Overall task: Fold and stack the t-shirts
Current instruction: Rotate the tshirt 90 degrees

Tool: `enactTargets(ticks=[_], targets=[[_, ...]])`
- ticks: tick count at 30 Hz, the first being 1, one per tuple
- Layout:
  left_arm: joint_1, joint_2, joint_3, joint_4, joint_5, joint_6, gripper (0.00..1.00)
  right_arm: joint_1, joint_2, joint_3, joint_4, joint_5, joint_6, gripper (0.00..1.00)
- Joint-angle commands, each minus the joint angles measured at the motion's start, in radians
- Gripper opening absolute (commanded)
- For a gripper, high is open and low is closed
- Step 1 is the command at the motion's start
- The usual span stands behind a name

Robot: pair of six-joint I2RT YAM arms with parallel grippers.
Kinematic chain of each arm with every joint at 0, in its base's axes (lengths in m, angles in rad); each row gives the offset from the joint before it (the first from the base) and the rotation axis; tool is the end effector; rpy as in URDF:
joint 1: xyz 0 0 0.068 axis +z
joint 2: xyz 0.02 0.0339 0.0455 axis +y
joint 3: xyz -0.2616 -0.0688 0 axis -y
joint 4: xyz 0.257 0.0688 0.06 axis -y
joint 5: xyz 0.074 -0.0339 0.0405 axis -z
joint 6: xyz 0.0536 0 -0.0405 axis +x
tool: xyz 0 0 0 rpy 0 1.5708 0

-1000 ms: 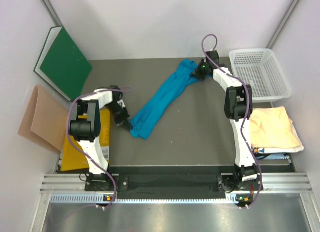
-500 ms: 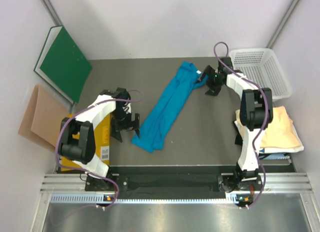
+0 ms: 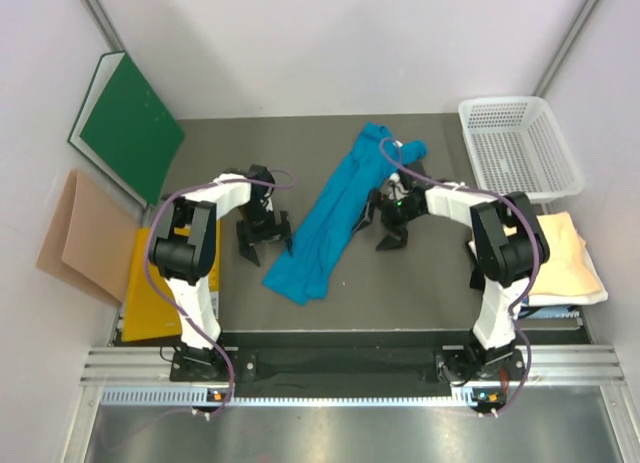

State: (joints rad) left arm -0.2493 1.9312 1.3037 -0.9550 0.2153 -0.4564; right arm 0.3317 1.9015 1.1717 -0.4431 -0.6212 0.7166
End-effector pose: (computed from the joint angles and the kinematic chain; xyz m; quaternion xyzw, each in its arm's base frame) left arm 0.3403 -0.0984 0.1296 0.1034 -0.9888 0.0988 0.0426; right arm 0.3511 0.1539 0.1259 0.1192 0.9277 0.3536 0.0130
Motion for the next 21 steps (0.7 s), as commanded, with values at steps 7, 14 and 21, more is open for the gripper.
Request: enactTargets(ticks=[7,14,21], targets=[[-0.013,0.086,-0.070,0.176,0.087,-0.085,0.64,-0.057,-0.096,-0.152,0.086,0.126,-0.002,0.99],[-0.068,0.069,-0.153,0.188,0.125,-0.113,0.00,-0.140,-0.125,-0.031,0.014,0.161,-0.055,0.98],[-0.197,-0.151,-0.320,0.190,0.170,-0.240,0.00,-0.175,-0.163,0.081,-0.106,0.279,-0.175,0.99]])
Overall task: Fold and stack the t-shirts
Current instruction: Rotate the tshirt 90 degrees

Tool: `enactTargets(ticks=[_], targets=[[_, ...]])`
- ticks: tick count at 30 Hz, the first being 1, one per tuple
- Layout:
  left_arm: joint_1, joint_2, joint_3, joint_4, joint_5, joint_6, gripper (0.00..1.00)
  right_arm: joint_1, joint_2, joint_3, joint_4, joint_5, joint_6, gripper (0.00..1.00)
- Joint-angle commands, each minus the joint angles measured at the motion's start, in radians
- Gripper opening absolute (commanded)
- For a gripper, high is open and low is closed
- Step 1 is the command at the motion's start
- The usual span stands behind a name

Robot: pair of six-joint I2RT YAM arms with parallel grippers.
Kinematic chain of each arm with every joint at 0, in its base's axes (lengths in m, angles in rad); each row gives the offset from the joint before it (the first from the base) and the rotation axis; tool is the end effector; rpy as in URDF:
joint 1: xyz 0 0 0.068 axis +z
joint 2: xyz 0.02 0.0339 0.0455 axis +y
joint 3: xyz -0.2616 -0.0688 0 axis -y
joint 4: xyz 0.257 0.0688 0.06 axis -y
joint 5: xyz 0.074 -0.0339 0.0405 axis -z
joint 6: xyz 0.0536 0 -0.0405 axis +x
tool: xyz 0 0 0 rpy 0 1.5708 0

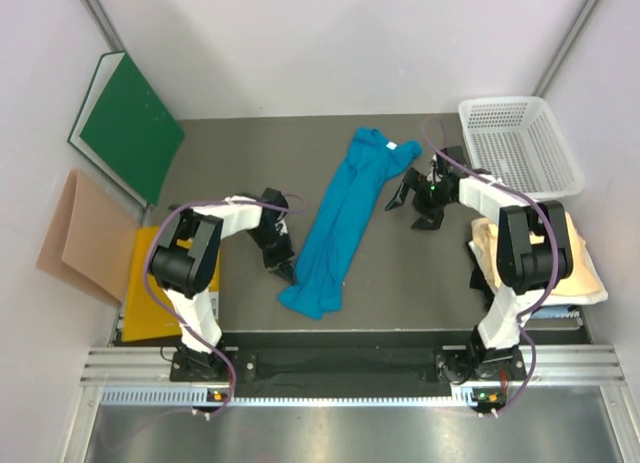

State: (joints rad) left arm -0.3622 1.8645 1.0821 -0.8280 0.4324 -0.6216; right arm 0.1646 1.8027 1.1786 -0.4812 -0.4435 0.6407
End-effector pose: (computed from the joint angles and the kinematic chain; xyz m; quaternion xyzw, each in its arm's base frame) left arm 0.2870 -0.1328 0.1027 0.1305 -0.9678 0.1799 0.1183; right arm 0.3698 0.0847 0.1572 0.1745 0.9344 0.2851 0.1231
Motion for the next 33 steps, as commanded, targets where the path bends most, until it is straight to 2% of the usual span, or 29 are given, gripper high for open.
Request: enactTargets(ticks=[1,4,5,6,7,8,10,11,12,16,19,23,28,32,33], targets=[[-0.107,-0.103,-0.112,0.063,-0.046,-0.105,0.00,-0.011,-0.066,0.076,-0.069,0.109,-0.110,0.99],[-0.205,-0.151,-0.169,0.084,-0.012,-0.165,0.00,-0.013,-0.063,0.069,-0.050,0.123,-0.134,1.00],[-0.228,-0.159,-0.183,0.090,0.012,-0.174,0.02,-0.013,-0.060,0.066,-0.027,0.129,-0.138,1.00],[-0.268,-0.168,-0.188,0.086,0.012,-0.179,0.10,-0.013,-0.056,0.062,-0.014,0.138,-0.142,1.00],[-0.285,-0.177,-0.180,0.072,0.000,-0.175,0.22,-0.013,-0.051,0.064,-0.002,0.147,-0.147,1.00],[-0.297,-0.191,-0.169,0.049,-0.064,-0.170,0.55,-0.013,-0.040,0.075,0.021,0.157,-0.151,1.00],[-0.307,-0.246,-0.107,-0.019,-0.134,-0.153,0.77,-0.016,-0.022,0.093,0.047,0.170,-0.151,1.00],[-0.305,-0.281,-0.043,-0.037,-0.232,-0.147,0.93,-0.019,0.004,0.123,0.071,0.170,-0.147,1.00],[-0.305,-0.292,-0.007,-0.071,-0.277,-0.139,0.99,-0.023,0.018,0.142,0.084,0.163,-0.142,1.00],[-0.279,-0.259,0.182,-0.060,-0.411,-0.080,0.99,-0.027,0.112,0.271,0.107,0.144,-0.124,0.99],[-0.225,-0.139,0.333,-0.028,-0.397,-0.027,0.99,-0.027,0.196,0.384,0.118,0.118,-0.098,0.99],[-0.136,0.143,0.645,-0.082,-0.344,0.045,0.99,-0.028,0.326,0.544,0.108,0.095,-0.029,0.97],[-0.026,0.393,0.939,-0.094,-0.256,0.088,0.99,-0.028,0.446,0.673,0.108,0.078,0.059,0.82],[0.041,0.499,1.033,-0.053,-0.190,0.094,0.99,-0.025,0.488,0.697,0.127,0.104,0.100,0.76],[0.051,0.512,1.038,-0.037,-0.179,0.095,0.99,-0.023,0.495,0.702,0.124,0.107,0.103,0.71]])
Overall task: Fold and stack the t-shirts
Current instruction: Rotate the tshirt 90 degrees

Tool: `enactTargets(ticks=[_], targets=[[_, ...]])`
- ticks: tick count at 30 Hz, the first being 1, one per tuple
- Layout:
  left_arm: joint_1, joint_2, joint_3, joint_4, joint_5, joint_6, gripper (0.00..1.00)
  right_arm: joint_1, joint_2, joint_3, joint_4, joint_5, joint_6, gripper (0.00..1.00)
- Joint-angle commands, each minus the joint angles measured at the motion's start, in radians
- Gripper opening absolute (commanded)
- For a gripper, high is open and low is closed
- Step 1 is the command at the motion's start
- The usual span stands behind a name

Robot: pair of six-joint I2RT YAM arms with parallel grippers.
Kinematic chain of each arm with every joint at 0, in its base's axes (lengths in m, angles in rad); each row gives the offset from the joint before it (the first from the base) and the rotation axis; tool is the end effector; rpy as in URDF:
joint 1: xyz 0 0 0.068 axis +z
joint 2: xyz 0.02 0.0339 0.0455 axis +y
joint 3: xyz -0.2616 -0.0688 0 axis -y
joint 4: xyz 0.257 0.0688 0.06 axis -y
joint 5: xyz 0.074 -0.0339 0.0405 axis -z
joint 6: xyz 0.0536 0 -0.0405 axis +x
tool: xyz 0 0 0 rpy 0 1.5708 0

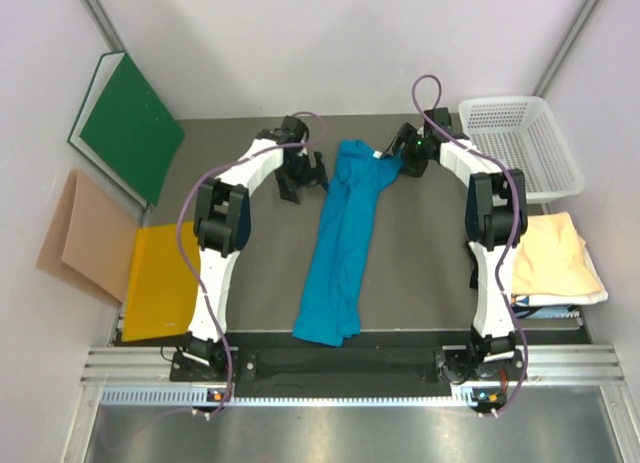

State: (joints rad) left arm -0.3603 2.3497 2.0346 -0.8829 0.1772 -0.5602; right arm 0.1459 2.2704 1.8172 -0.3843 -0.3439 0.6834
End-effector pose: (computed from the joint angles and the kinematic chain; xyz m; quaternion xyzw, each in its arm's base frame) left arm 0.4766 -0.1897 0.1590 -0.0814 0.9756 -0.1599 0.1268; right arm 0.5208 0.0948 0.1626 0.1851 0.9030 0.2885 0.2589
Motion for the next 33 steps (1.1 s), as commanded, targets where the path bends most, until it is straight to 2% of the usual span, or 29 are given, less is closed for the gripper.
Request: enactTargets(ticks=[1,2,5,6,8,11,16,20,21,22,24,25,26,27,29,30,33], targets=[[0.066,0.051,0.096,0.031,0.108,0.033,0.99,-0.005,0.040,0.074,0.022,0.014,0.071,0.70],[0.072,0.063,0.105,0.044,0.119,0.031,0.99,-0.002,0.049,0.082,0.016,0.029,0.074,0.70],[0.083,0.095,0.125,0.080,0.169,0.036,0.97,0.003,0.080,0.108,0.016,0.042,0.079,0.46],[0.083,0.102,0.125,0.091,0.186,0.036,0.96,0.003,0.087,0.116,0.024,0.040,0.080,0.28],[0.083,0.126,0.130,0.104,0.243,0.028,0.93,0.011,0.110,0.145,0.030,0.045,0.080,0.18],[0.081,0.135,0.121,0.120,0.277,0.031,0.92,0.023,0.156,0.224,0.041,0.048,0.051,0.13],[0.084,0.108,0.079,0.153,0.301,0.043,0.92,0.035,0.247,0.424,0.103,0.026,0.013,0.14],[0.090,0.111,0.078,0.153,0.309,0.029,0.92,0.031,0.285,0.507,0.169,0.042,0.031,0.27],[0.092,0.112,0.078,0.151,0.309,0.025,0.92,0.027,0.313,0.549,0.173,0.043,0.047,0.39],[0.092,0.114,0.078,0.151,0.311,0.025,0.93,0.020,0.327,0.566,0.176,0.034,0.057,0.46],[0.092,0.108,0.073,0.150,0.306,0.023,0.96,0.011,0.328,0.564,0.188,0.014,0.073,0.59],[0.092,0.103,0.070,0.151,0.304,0.026,0.98,0.003,0.318,0.551,0.188,-0.004,0.073,0.62],[0.092,0.100,0.069,0.154,0.301,0.028,0.99,-0.002,0.299,0.527,0.188,-0.009,0.067,0.65],[0.093,0.094,0.065,0.151,0.301,0.029,0.99,-0.003,0.240,0.457,0.185,-0.009,0.039,0.75],[0.092,0.082,0.056,0.139,0.303,0.045,0.99,-0.002,0.157,0.357,0.179,0.020,-0.001,0.84],[0.092,0.065,0.035,0.137,0.303,0.051,0.99,-0.003,0.065,0.252,0.174,0.029,-0.039,0.92],[0.093,0.017,-0.037,0.145,0.301,0.068,0.99,-0.003,-0.088,0.074,0.134,0.037,-0.105,1.00]])
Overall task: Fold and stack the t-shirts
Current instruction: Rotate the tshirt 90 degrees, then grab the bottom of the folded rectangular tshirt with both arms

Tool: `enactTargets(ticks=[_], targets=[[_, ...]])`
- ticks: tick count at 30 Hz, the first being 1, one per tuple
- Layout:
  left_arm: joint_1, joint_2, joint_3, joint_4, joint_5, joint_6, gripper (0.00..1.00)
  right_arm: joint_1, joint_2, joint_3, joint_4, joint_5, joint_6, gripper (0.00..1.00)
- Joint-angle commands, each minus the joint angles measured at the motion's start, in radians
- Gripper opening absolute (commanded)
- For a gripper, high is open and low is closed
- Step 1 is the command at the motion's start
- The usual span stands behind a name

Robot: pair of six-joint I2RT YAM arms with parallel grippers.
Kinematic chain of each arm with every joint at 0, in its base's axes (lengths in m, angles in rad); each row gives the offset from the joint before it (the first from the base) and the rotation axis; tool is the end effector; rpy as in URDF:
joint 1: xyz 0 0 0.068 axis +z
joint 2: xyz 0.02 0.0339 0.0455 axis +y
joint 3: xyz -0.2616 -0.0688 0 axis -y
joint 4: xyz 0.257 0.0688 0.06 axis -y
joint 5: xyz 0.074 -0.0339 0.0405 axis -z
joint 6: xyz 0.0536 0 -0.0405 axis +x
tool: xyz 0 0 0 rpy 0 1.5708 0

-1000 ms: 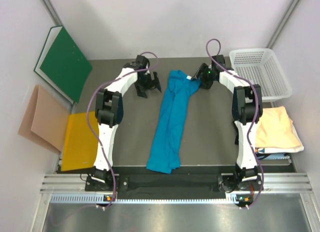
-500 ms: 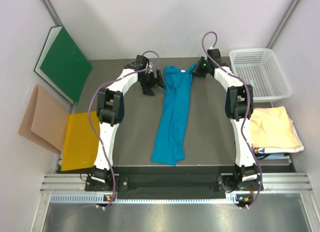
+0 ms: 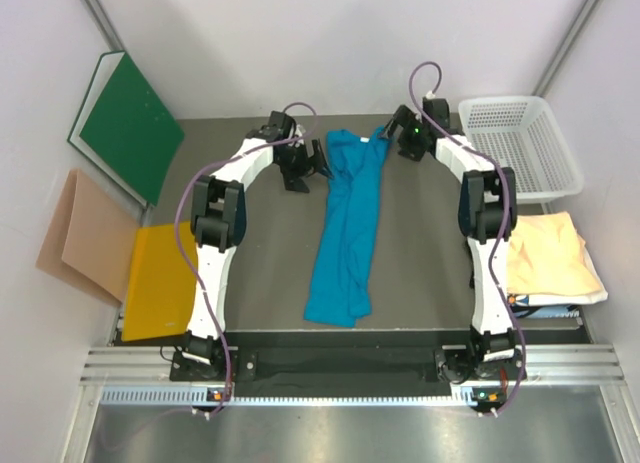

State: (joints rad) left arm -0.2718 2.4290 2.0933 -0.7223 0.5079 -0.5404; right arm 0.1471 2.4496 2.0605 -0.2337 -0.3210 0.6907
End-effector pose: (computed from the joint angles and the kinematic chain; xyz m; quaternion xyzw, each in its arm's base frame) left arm 0.5128 -0.1700 0.1512 -0.0622 0.9364 -0.3202 0.1295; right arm 0.5746 0.1022 0.1656 0.1655 0.8657 0.3132 0.3538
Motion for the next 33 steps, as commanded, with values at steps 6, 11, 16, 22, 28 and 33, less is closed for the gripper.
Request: enactTargets(ticks=[6,11,16,22,28,33], targets=[[0.005,-0.120,-0.193,-0.026,0.001,0.068,0.99,0.016,-0.519,-0.478,-0.117,-0.036,-0.194,1.00],[0.003,-0.168,-0.251,-0.092,-0.012,0.126,0.99,0.023,-0.673,-0.673,-0.269,-0.122,-0.264,1.00],[0.005,-0.249,-0.383,-0.079,-0.013,0.119,0.99,0.114,-0.828,-0.779,-0.466,-0.093,-0.348,0.95],[0.002,-0.370,-0.581,-0.029,0.009,0.077,0.99,0.311,-0.965,-0.973,-0.546,-0.082,-0.309,0.72],[0.000,-0.507,-0.703,-0.063,-0.014,0.062,0.99,0.469,-1.043,-1.138,-0.517,-0.095,-0.195,0.66],[-0.001,-0.642,-0.772,-0.086,-0.043,0.057,0.99,0.552,-1.055,-1.217,-0.478,-0.067,-0.155,0.66]])
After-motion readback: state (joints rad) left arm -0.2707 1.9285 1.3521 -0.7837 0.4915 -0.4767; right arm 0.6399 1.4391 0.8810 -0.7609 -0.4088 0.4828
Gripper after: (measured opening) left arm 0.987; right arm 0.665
